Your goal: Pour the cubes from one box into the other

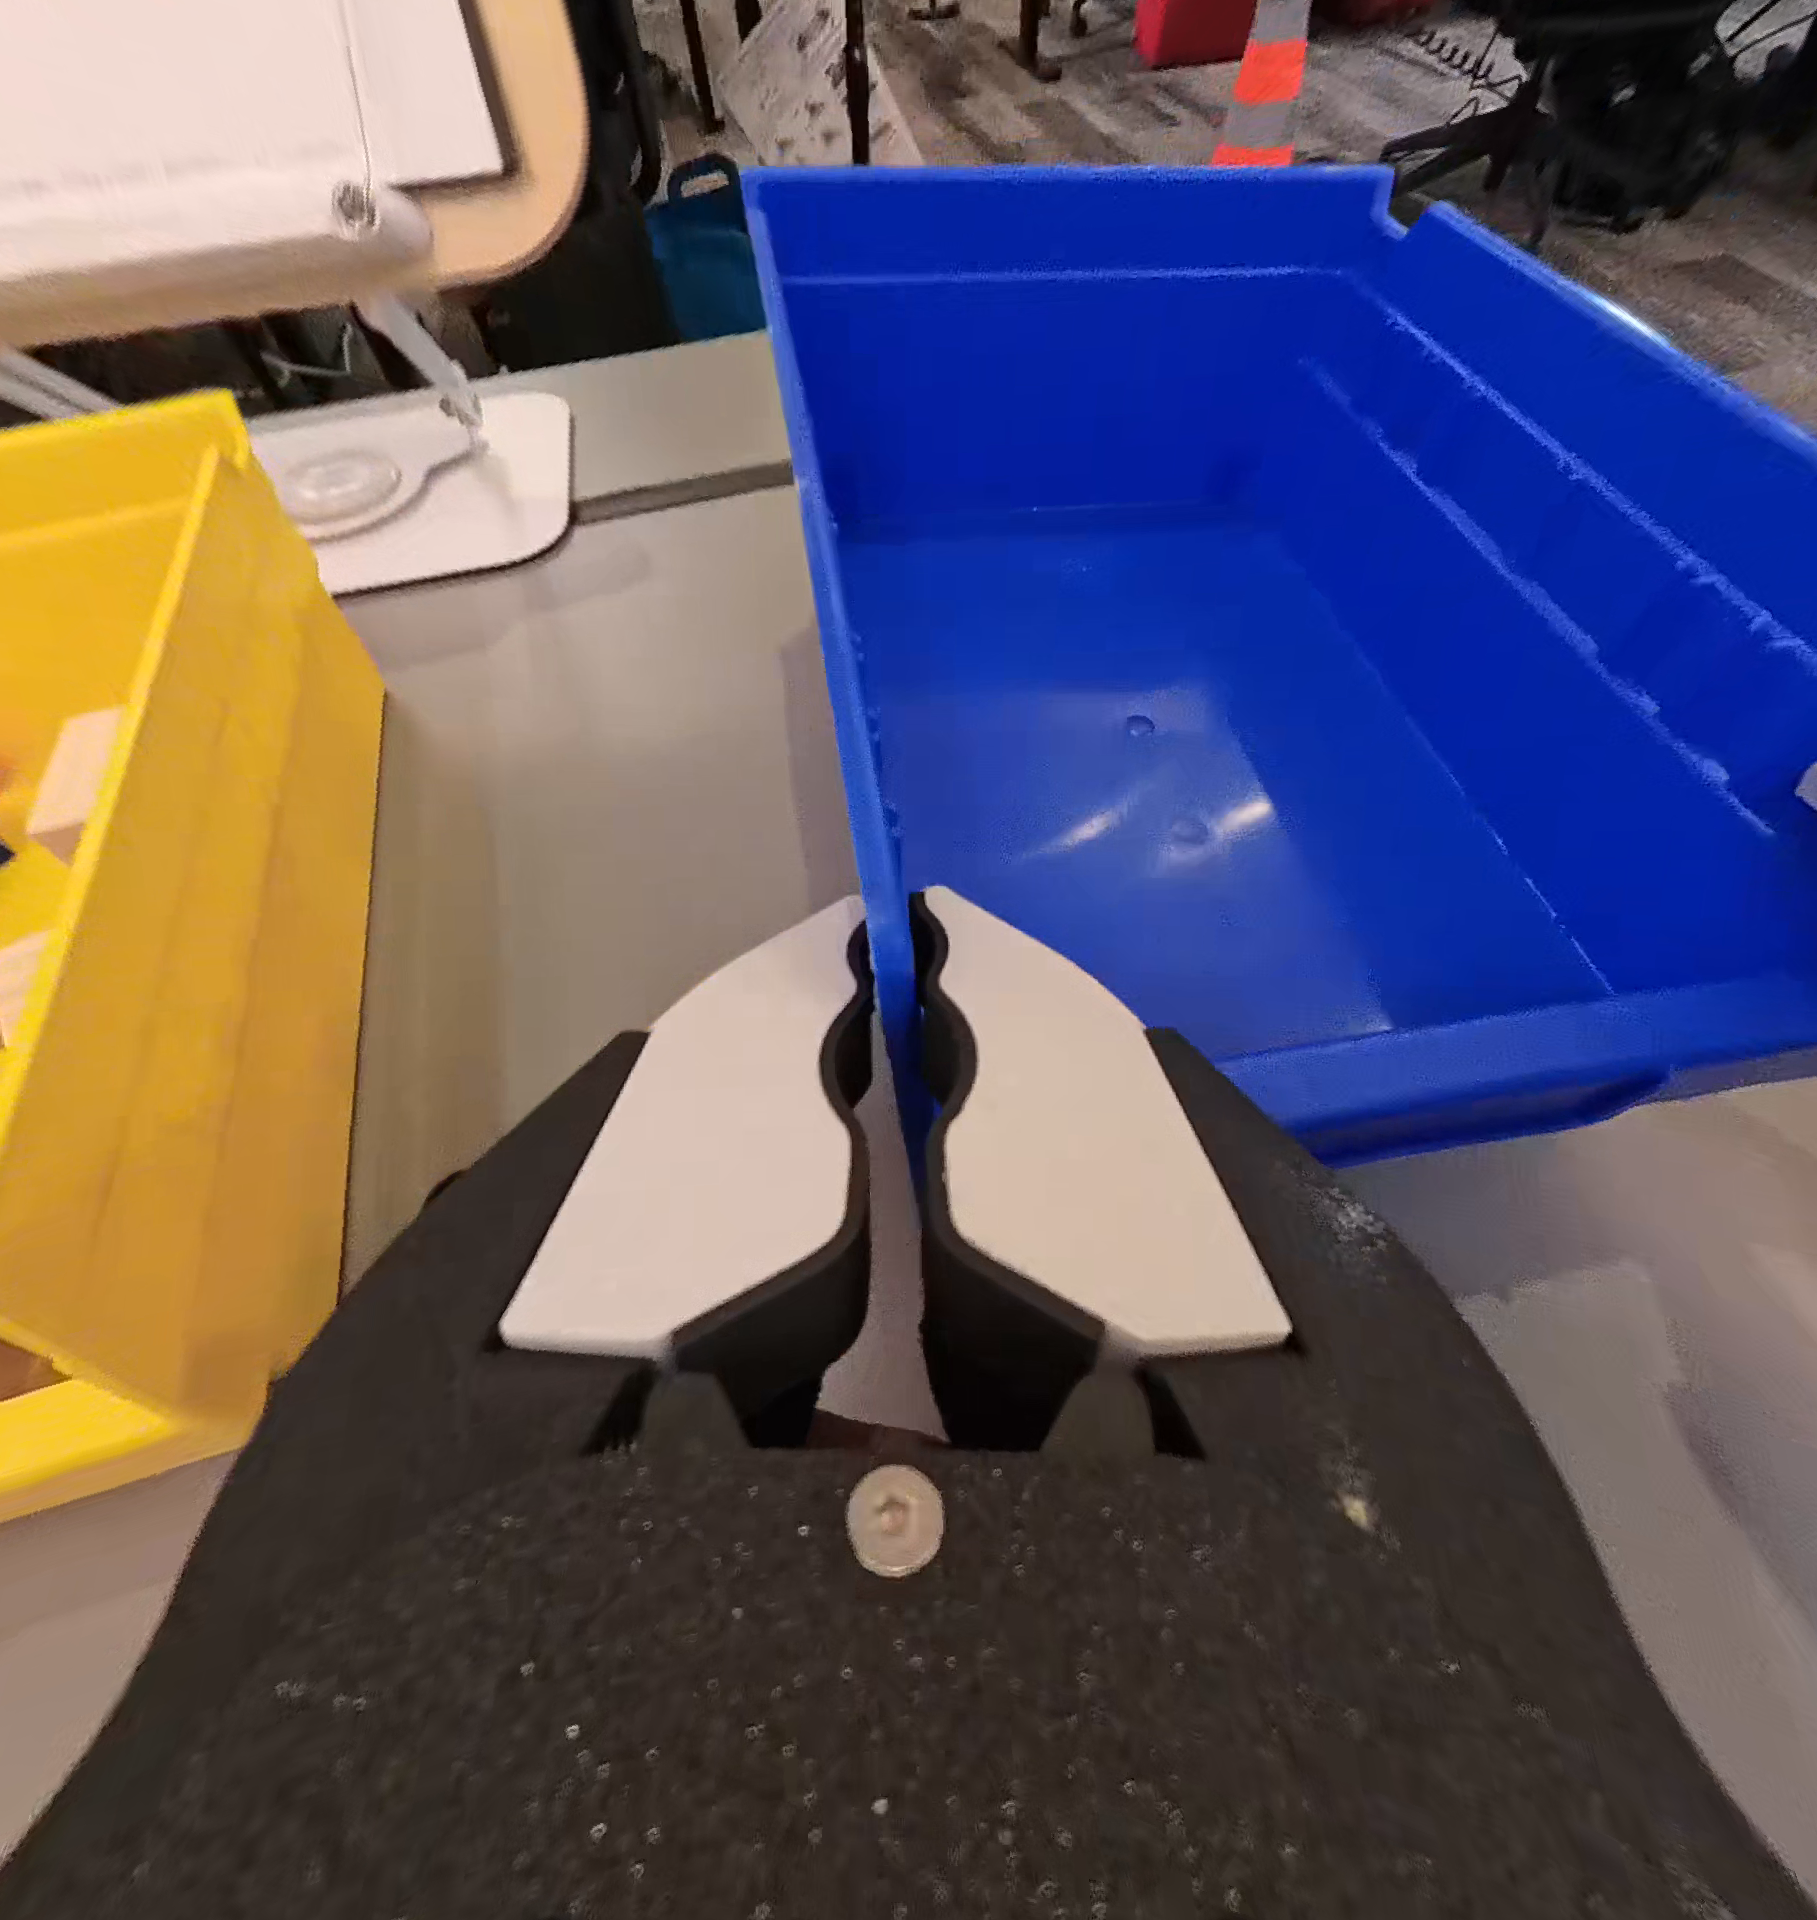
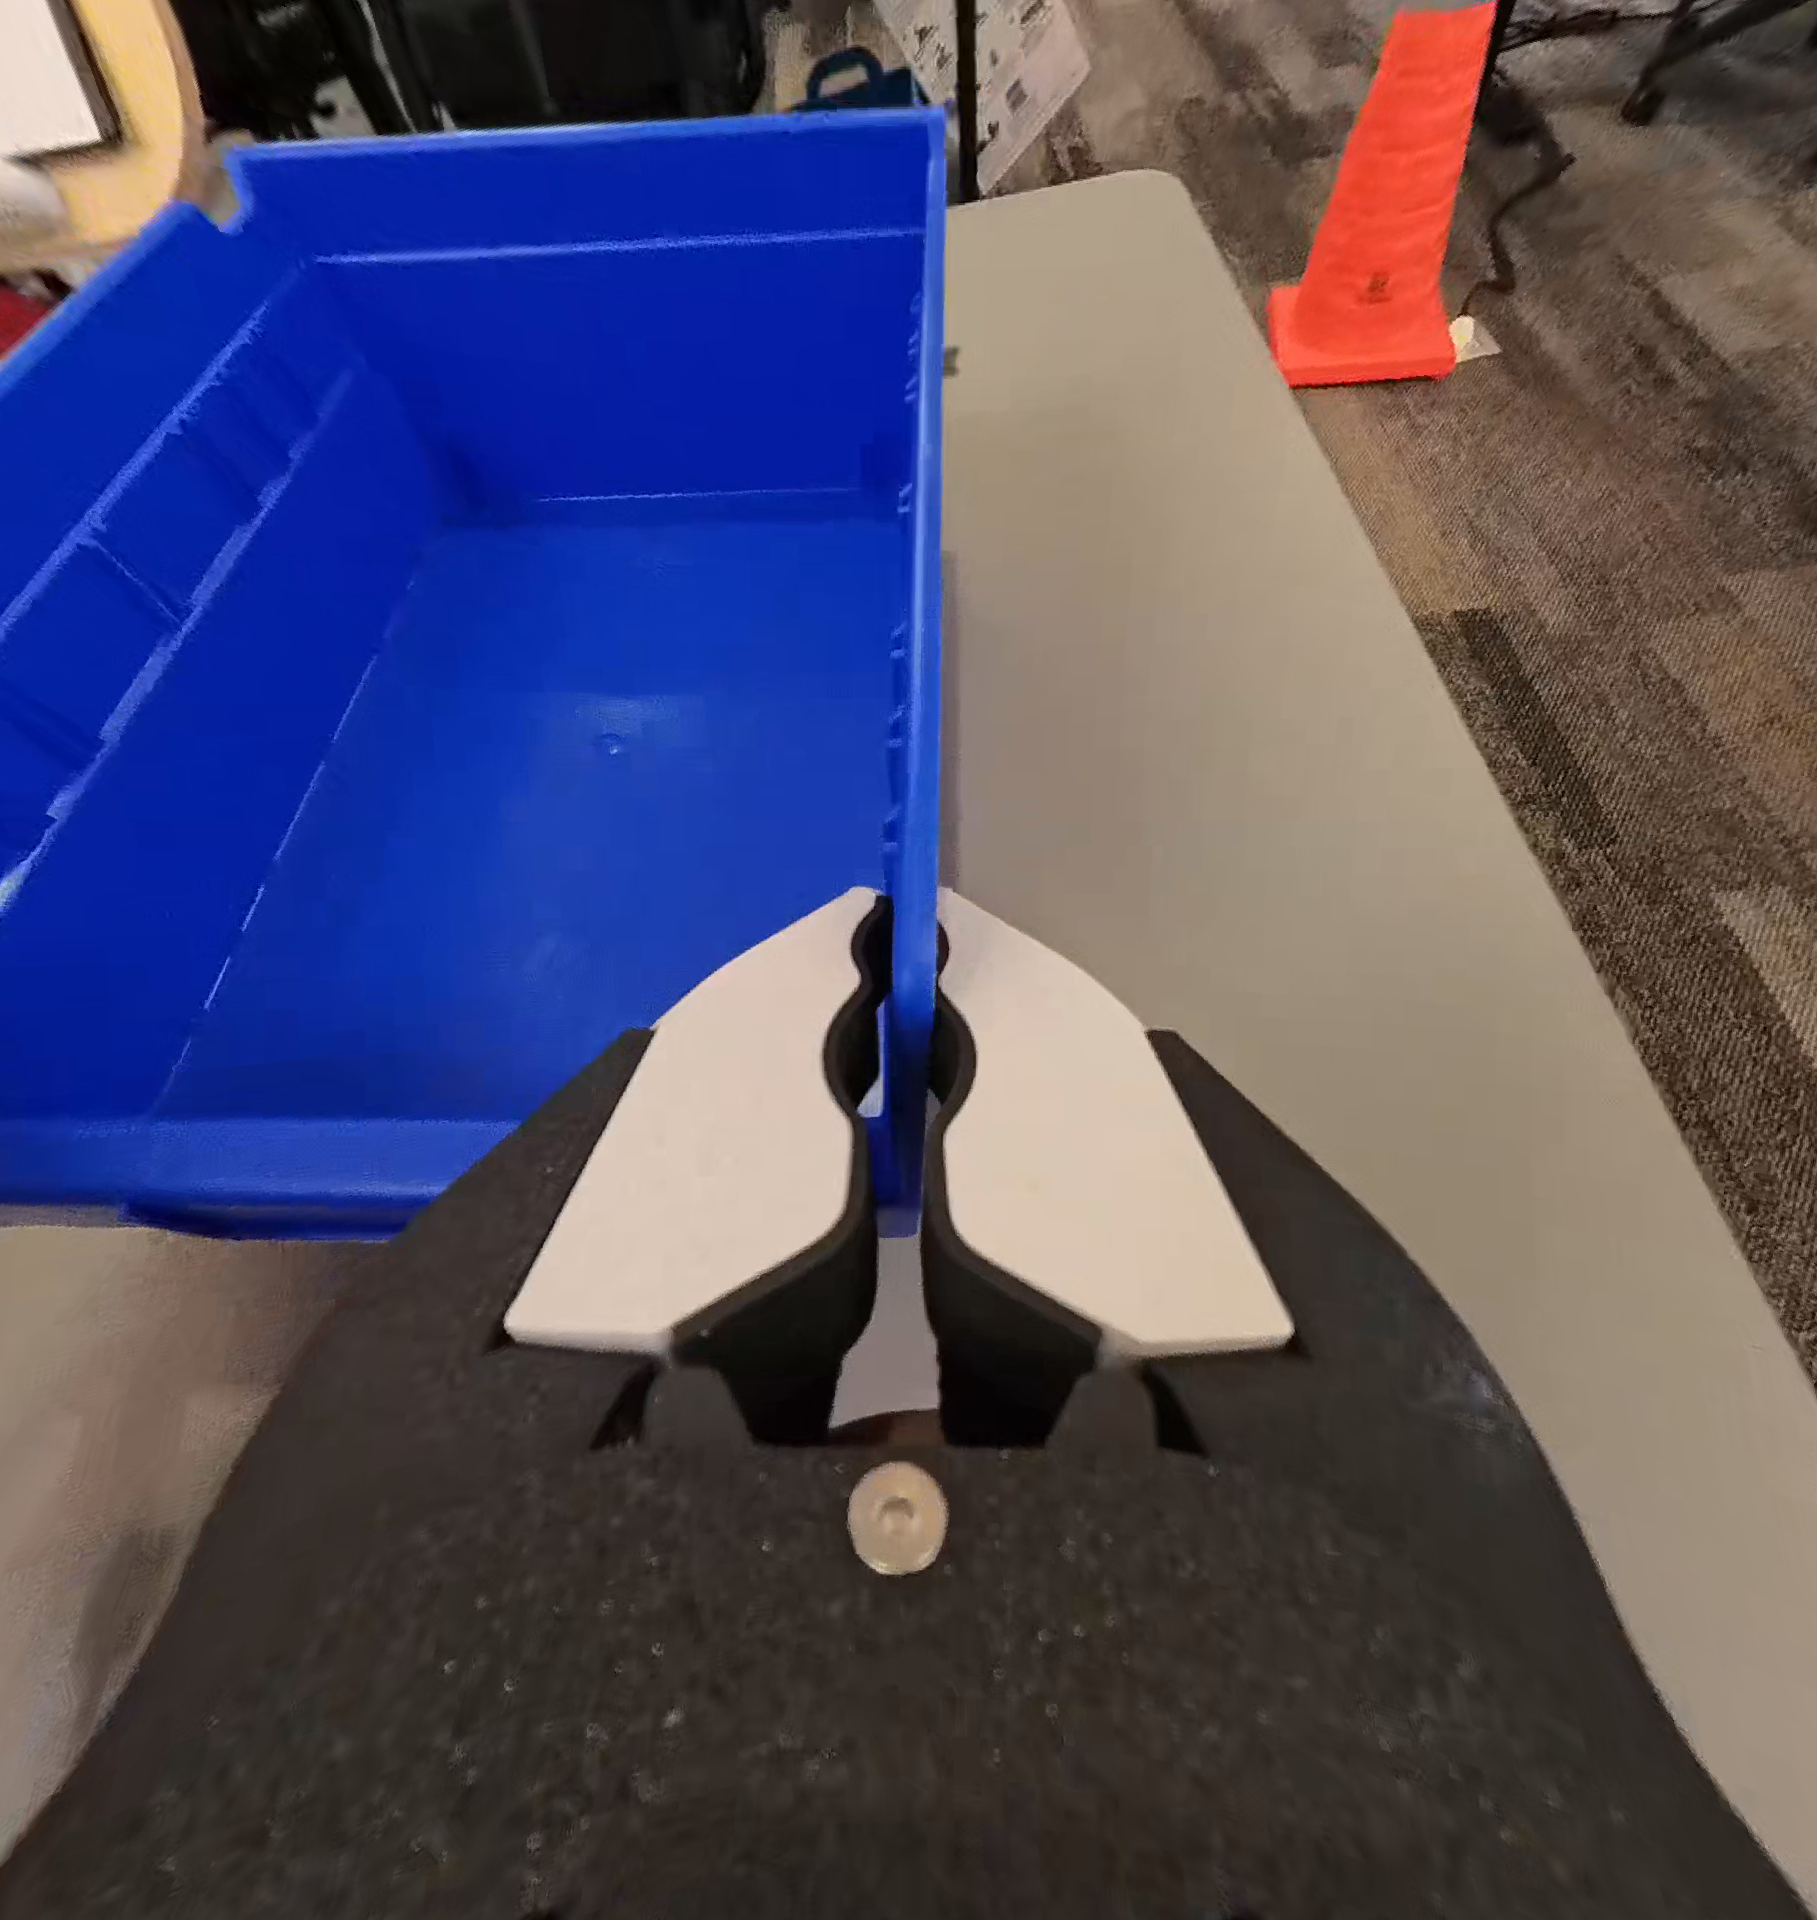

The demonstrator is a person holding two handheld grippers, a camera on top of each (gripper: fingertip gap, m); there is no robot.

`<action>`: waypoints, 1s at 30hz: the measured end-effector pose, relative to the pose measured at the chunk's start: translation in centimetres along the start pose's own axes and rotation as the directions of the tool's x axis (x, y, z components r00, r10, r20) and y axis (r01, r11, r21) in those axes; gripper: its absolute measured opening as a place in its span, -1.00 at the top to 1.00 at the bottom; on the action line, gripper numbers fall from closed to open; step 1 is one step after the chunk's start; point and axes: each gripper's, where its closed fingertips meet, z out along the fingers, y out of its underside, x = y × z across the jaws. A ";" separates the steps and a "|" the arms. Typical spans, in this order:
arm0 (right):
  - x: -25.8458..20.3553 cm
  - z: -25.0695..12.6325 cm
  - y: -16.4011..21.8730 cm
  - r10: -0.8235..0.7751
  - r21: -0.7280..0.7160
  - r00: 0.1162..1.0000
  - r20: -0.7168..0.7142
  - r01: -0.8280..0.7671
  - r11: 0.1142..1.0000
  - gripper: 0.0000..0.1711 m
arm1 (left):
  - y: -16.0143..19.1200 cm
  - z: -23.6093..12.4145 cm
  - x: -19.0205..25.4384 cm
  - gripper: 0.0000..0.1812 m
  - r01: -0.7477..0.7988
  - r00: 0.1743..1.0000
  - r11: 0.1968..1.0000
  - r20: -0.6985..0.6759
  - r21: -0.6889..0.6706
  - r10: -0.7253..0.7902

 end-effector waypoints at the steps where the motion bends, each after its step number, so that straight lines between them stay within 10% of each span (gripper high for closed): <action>1: -0.3 0.5 0.0 -0.013 -0.009 1.000 -0.001 0.013 1.000 0.97 | 0.3 0.4 -0.4 0.95 0.011 1.000 1.000 -0.009 -0.008 -0.011; 7: -0.1 1.8 0.7 0.014 -0.016 1.000 -0.018 -0.014 1.000 0.95 | 2.8 1.4 0.2 0.88 0.021 0.986 0.996 -0.165 -0.089 -0.035; 13: -1.2 -1.4 -1.4 -0.118 0.097 0.993 0.008 0.117 0.988 0.50 | 1.2 -4.6 0.0 0.44 0.037 0.870 0.996 -0.486 -0.086 -0.075; 18: -6.3 -6.0 -5.7 -0.302 0.335 0.953 -0.013 0.289 0.897 0.46 | -1.0 -11.2 -12.5 0.40 -0.022 0.928 0.996 -0.369 0.090 0.054; 23: -21.1 -8.6 -3.8 -0.405 0.386 0.840 0.361 0.261 0.885 0.45 | 0.8 -13.6 -29.2 0.36 0.073 0.995 0.977 -0.084 0.200 -0.057; 30: -33.2 -2.3 3.1 -0.395 0.206 0.871 0.292 0.347 0.915 0.33 | 6.1 -10.4 -35.2 0.41 0.208 0.978 0.968 -0.008 0.140 -0.209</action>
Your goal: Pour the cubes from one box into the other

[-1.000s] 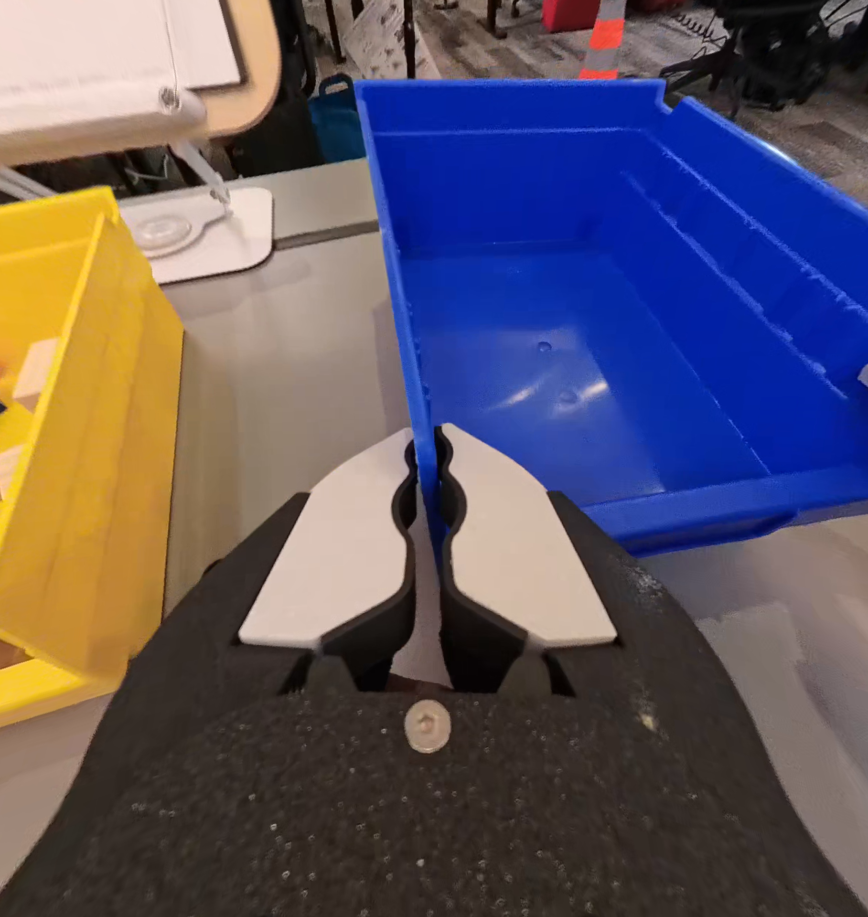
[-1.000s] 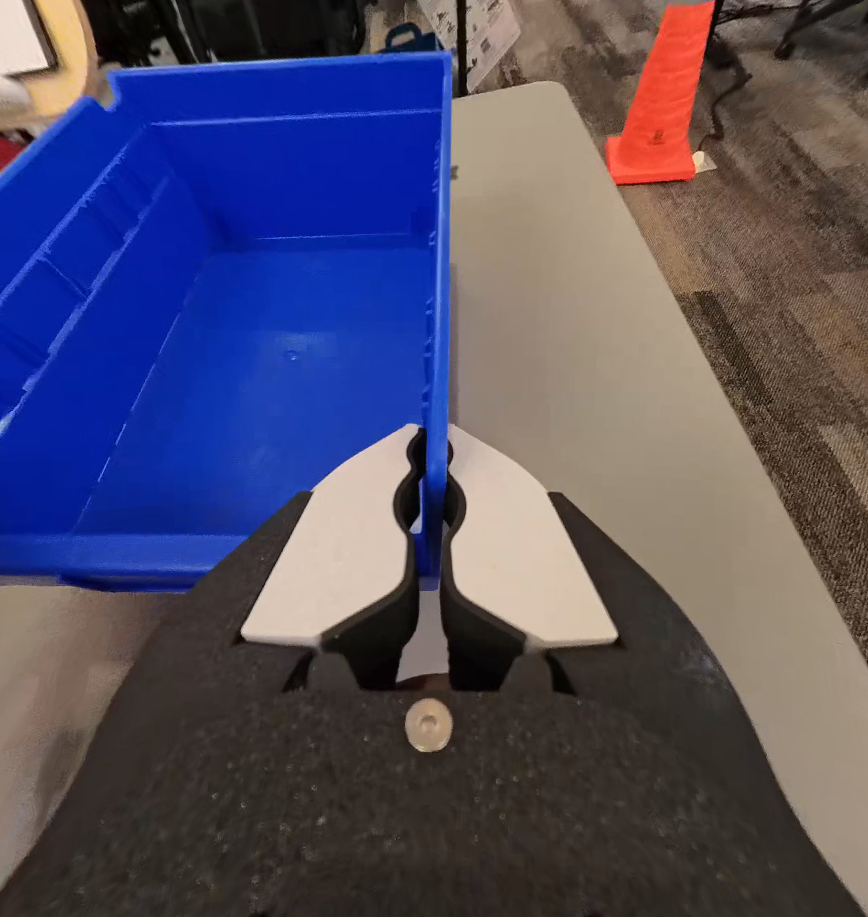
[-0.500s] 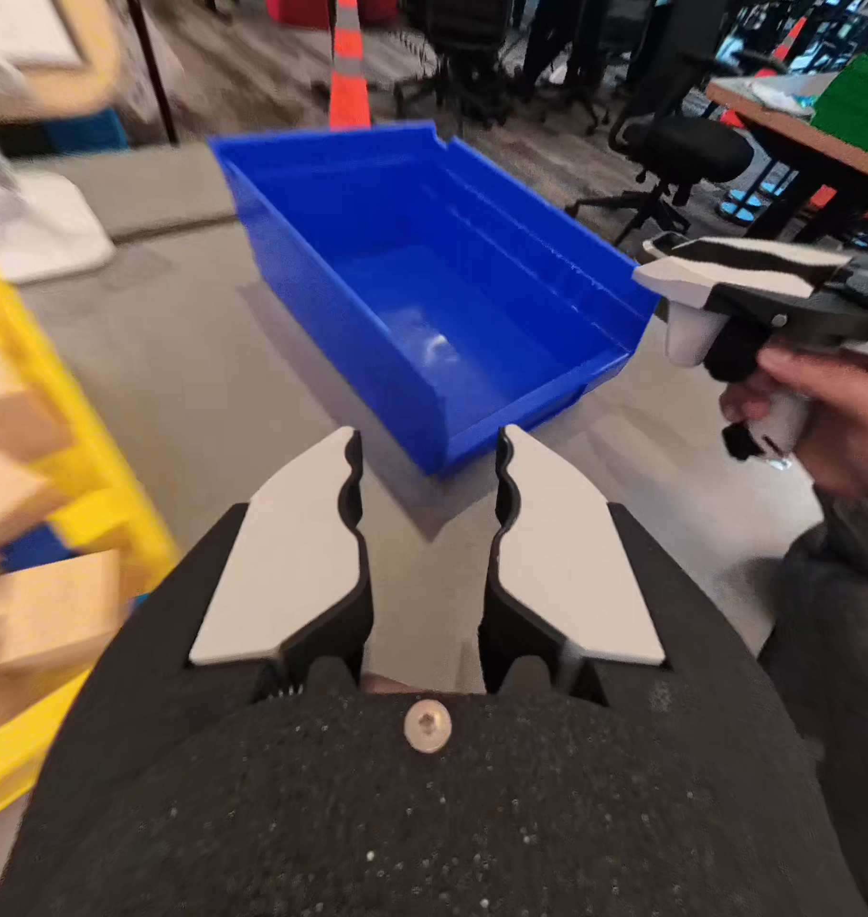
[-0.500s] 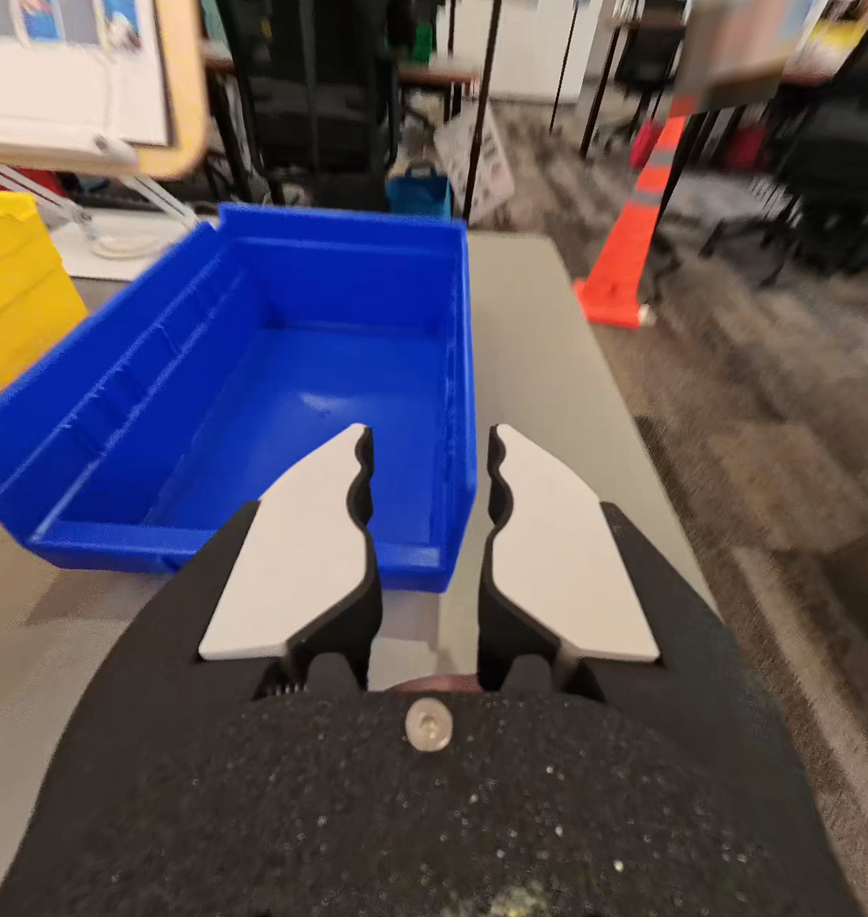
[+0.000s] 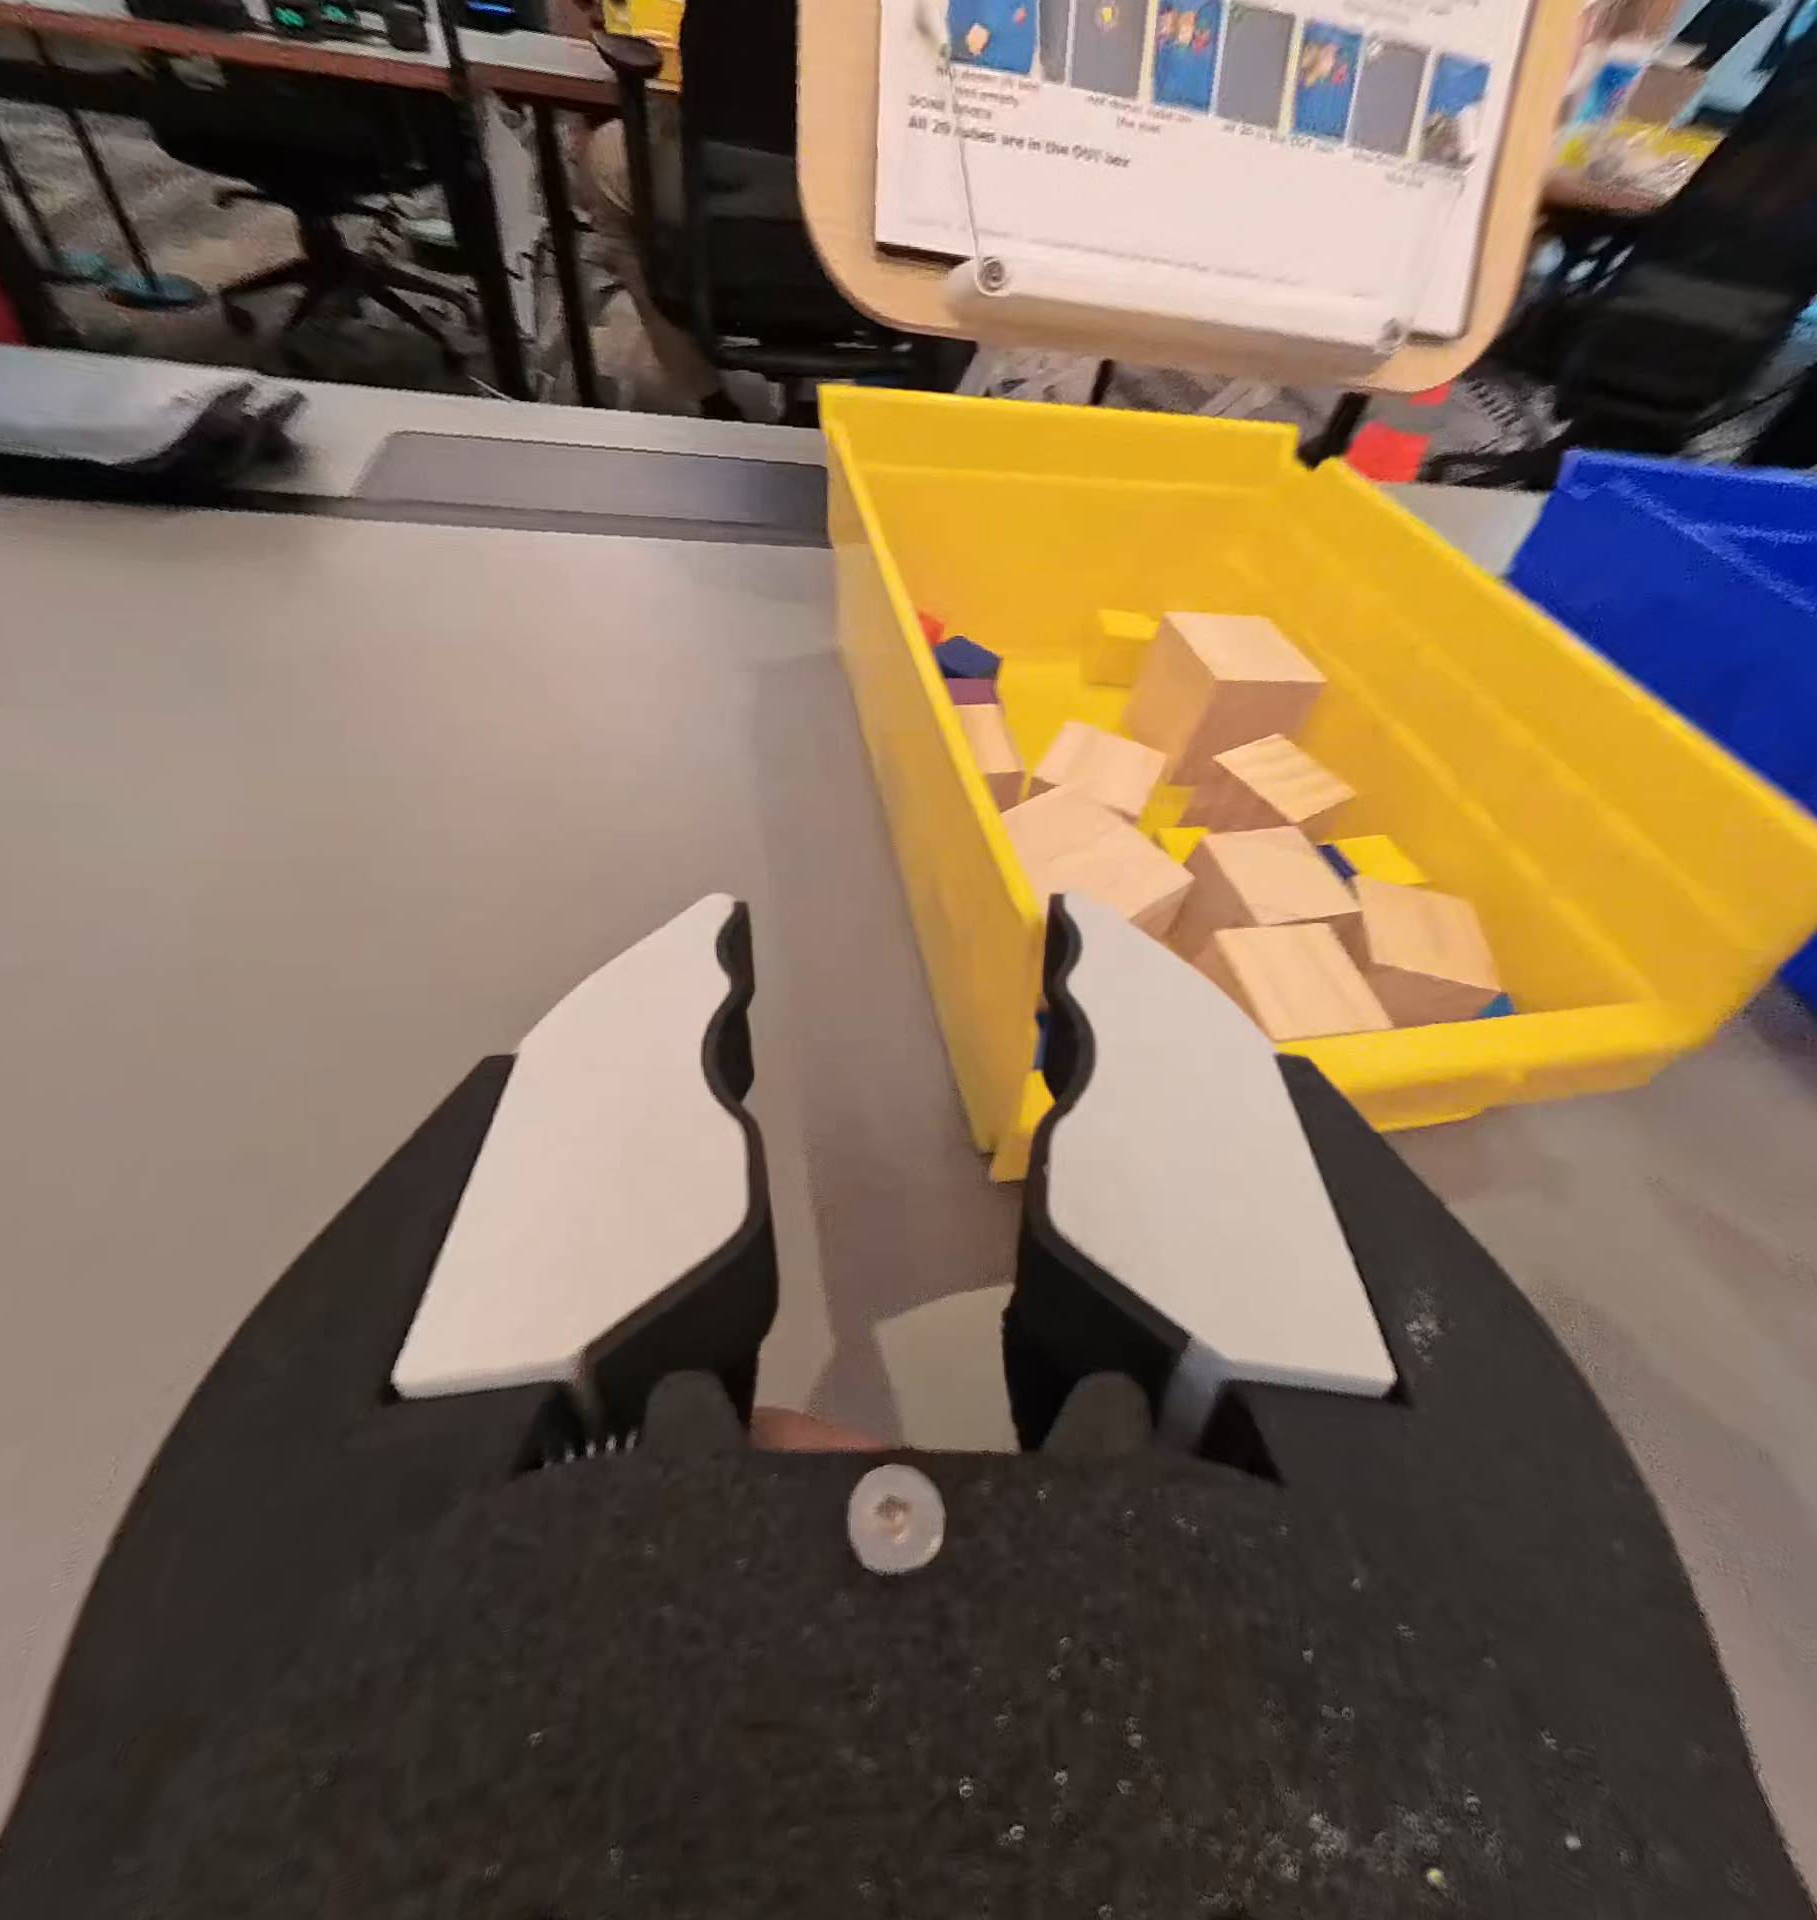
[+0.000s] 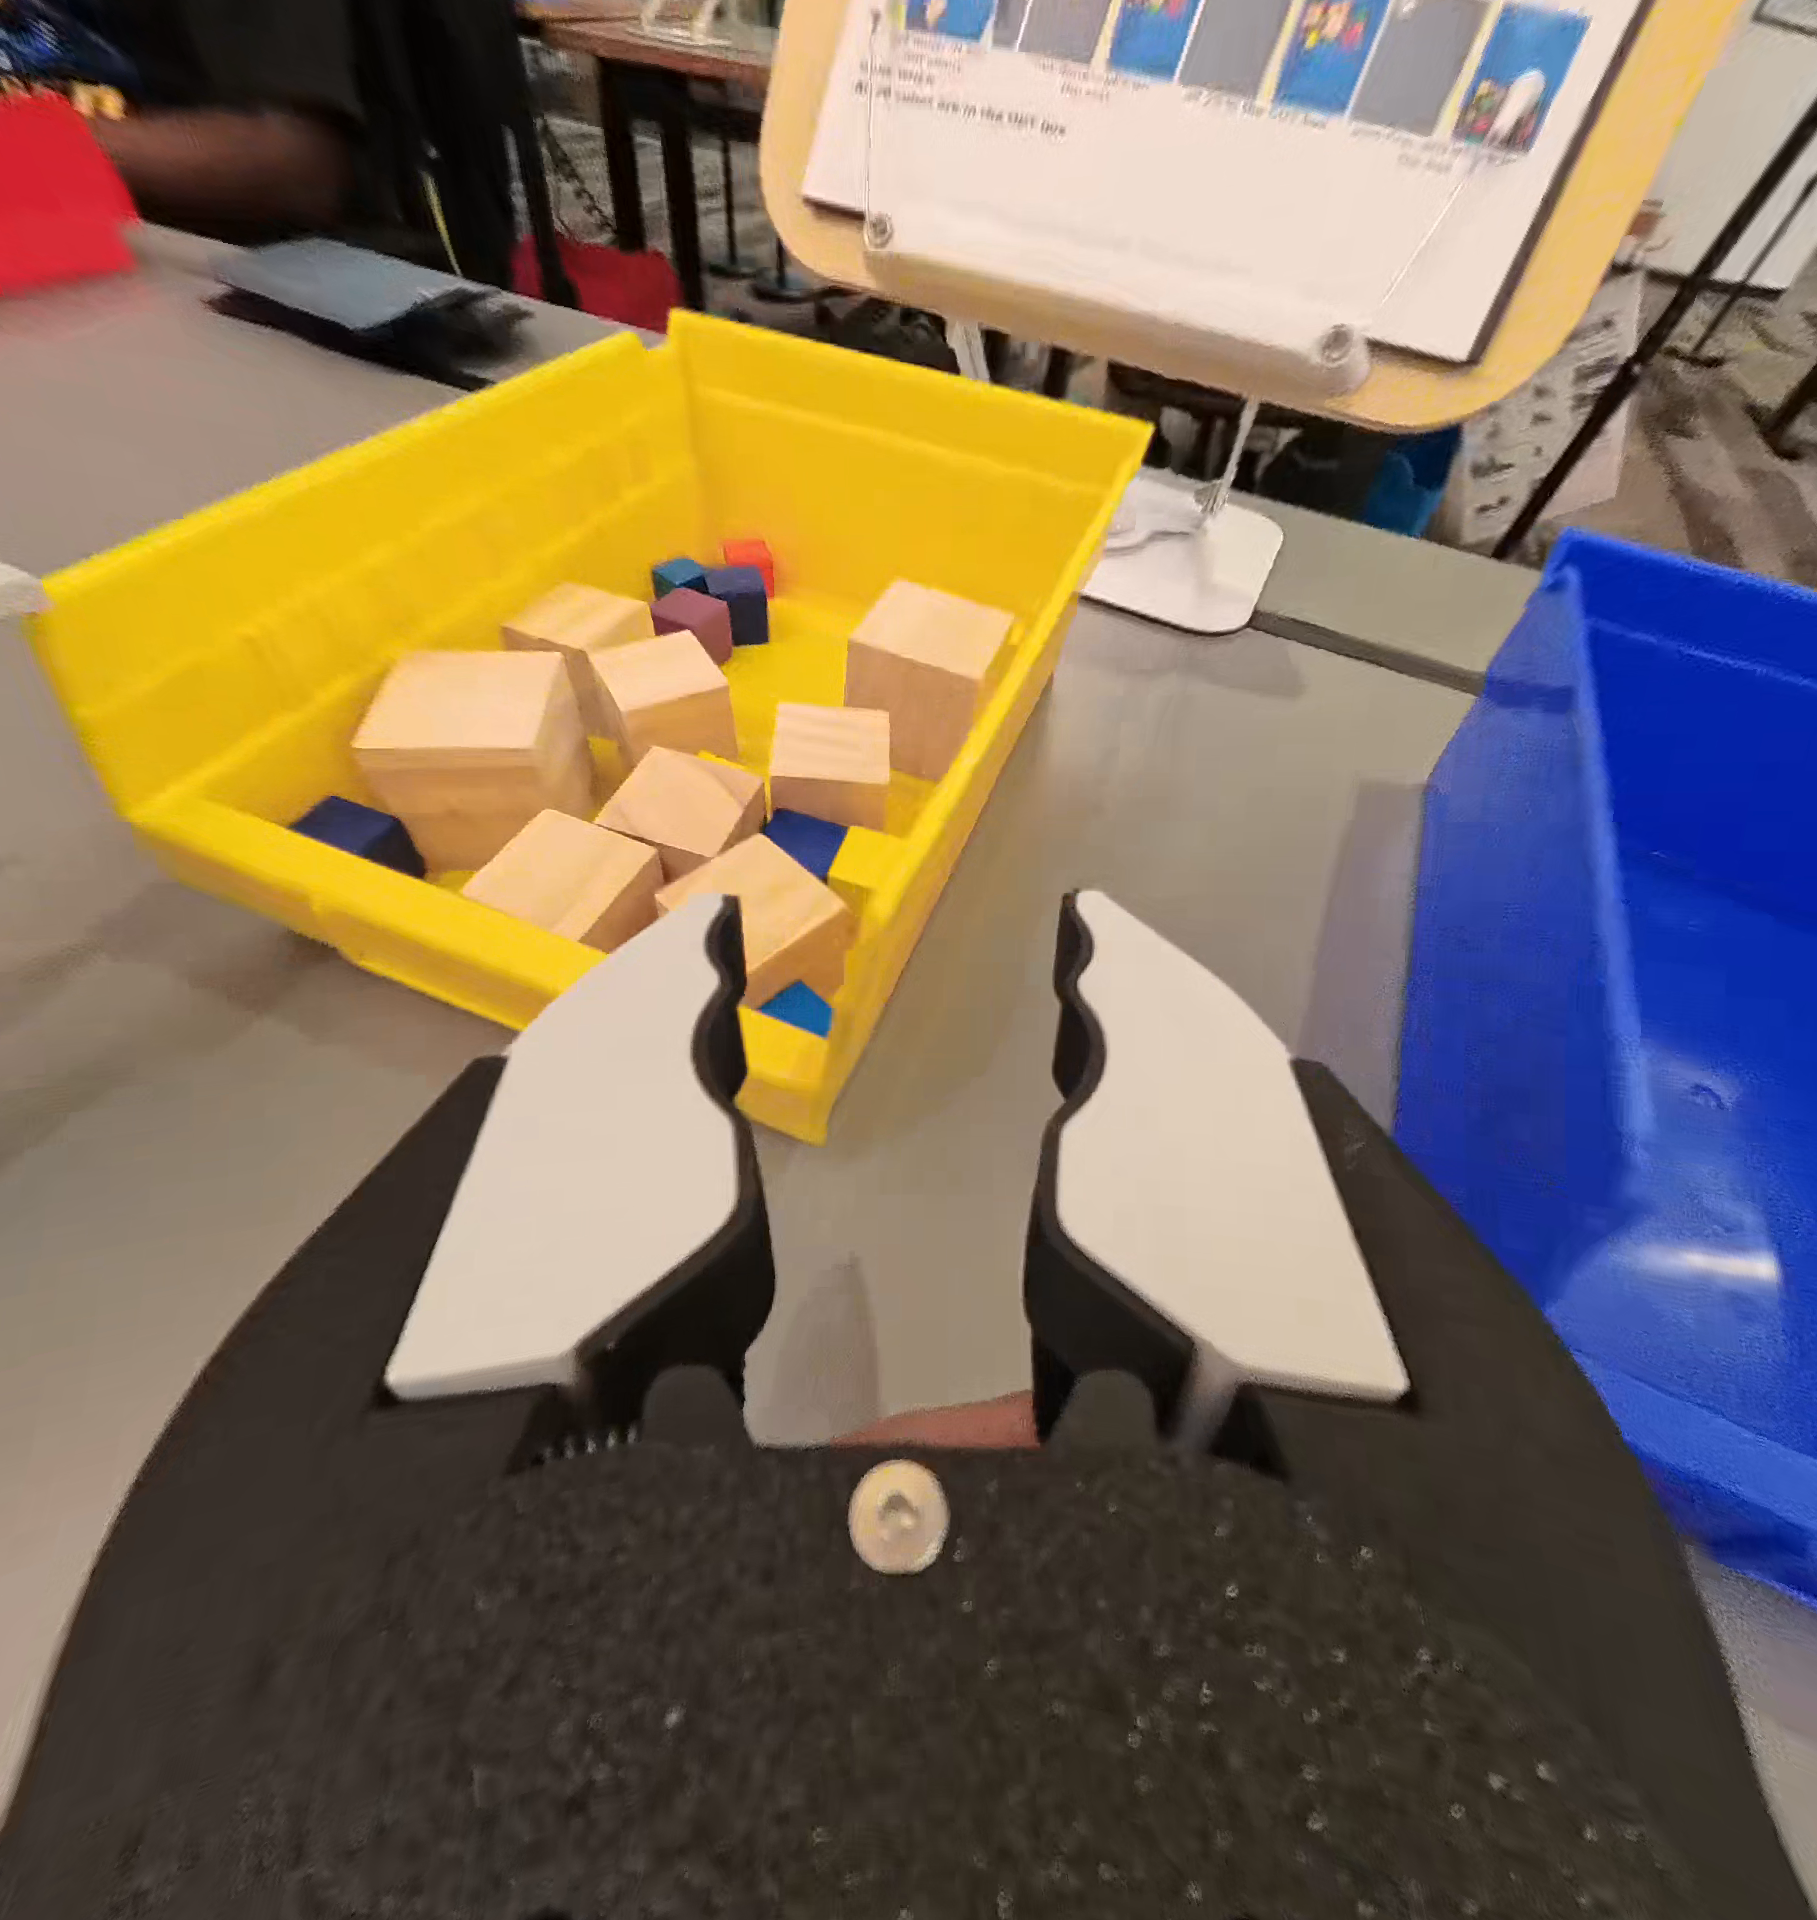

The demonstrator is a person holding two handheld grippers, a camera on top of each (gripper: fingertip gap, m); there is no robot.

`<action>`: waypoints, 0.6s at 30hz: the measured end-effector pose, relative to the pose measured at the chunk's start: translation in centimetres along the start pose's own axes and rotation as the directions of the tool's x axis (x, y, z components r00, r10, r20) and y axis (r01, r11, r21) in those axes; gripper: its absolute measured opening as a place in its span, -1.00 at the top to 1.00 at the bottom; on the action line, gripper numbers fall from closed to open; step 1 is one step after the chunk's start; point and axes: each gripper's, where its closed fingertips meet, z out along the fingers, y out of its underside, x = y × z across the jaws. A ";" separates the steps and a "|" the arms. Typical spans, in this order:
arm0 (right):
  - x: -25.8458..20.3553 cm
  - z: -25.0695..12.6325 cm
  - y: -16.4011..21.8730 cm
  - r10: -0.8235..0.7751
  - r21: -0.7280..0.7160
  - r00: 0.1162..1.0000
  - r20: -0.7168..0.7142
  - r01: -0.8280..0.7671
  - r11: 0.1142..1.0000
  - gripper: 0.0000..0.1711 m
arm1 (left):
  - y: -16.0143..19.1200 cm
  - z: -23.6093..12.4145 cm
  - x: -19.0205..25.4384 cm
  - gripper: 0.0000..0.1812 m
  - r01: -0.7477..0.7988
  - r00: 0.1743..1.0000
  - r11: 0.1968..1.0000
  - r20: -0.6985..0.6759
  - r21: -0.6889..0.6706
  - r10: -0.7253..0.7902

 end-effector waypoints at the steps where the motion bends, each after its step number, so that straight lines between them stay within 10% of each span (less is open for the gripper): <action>1: -0.2 0.9 0.2 -0.002 -0.005 0.999 -0.038 0.001 1.000 0.33 | 0.2 0.5 0.4 0.41 0.021 1.000 1.000 -0.014 -0.015 -0.021; 6: -1.6 4.2 2.3 0.187 -0.103 0.981 -0.041 -0.191 0.976 0.40 | 2.1 3.0 2.3 0.49 -0.077 0.997 0.992 -0.008 -0.096 0.077; 8: -1.4 5.0 3.0 0.186 -0.131 0.979 -0.080 -0.195 0.972 0.62 | 2.3 3.5 1.9 0.93 -0.065 0.997 0.992 0.033 -0.105 0.069; 10: -0.6 4.9 3.1 0.220 -0.128 0.965 -0.143 -0.238 0.963 0.92 | 2.2 3.6 1.6 0.95 -0.039 0.999 0.993 0.027 -0.113 0.042; 18: -4.3 5.2 0.0 0.277 -0.043 0.943 -0.183 -0.289 0.956 0.97 | -1.9 1.8 -1.9 0.97 -0.095 0.990 0.995 0.106 -0.018 0.096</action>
